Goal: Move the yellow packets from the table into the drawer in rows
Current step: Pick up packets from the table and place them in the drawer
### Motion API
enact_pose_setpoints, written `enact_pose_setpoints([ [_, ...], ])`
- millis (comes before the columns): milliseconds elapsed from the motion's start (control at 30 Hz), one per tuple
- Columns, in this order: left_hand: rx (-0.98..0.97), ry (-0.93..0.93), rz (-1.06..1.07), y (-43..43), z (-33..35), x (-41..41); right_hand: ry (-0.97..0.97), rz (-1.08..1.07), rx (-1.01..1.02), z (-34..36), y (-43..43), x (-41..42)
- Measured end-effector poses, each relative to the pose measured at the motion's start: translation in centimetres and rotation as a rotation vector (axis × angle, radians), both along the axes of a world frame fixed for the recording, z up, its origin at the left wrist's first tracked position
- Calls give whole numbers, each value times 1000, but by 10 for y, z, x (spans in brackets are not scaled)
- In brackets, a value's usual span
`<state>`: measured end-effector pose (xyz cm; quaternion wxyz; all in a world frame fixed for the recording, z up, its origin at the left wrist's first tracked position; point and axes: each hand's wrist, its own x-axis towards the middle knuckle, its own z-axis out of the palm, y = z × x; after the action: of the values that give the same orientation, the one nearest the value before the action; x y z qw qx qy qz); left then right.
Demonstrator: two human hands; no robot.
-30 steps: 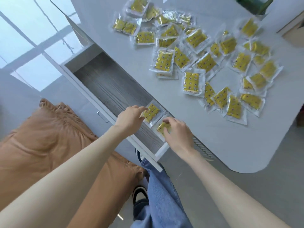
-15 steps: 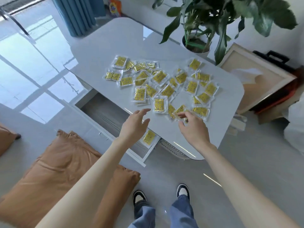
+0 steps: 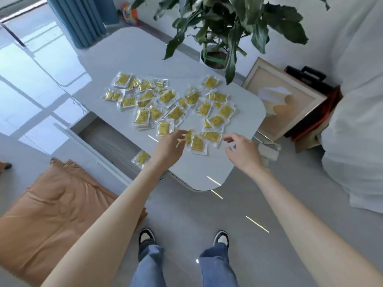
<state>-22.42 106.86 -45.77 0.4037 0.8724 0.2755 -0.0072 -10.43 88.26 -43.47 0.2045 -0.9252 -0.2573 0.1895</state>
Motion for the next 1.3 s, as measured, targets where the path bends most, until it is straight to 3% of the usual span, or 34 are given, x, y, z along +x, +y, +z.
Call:
enact_pose_setpoints([
  [233, -41, 63, 173, -55, -8, 31, 50, 192, -56, 10, -44, 56],
  [467, -153, 87, 376, -60, -32, 66, 89, 274, -91, -11, -35, 114],
  [1033, -385, 180, 625, -8, -153, 167, 154, 405, -295, -134, 76, 242],
  [1300, -481, 199, 839, -23, -219, 219, 132, 645, -454, -215, 119, 295],
])
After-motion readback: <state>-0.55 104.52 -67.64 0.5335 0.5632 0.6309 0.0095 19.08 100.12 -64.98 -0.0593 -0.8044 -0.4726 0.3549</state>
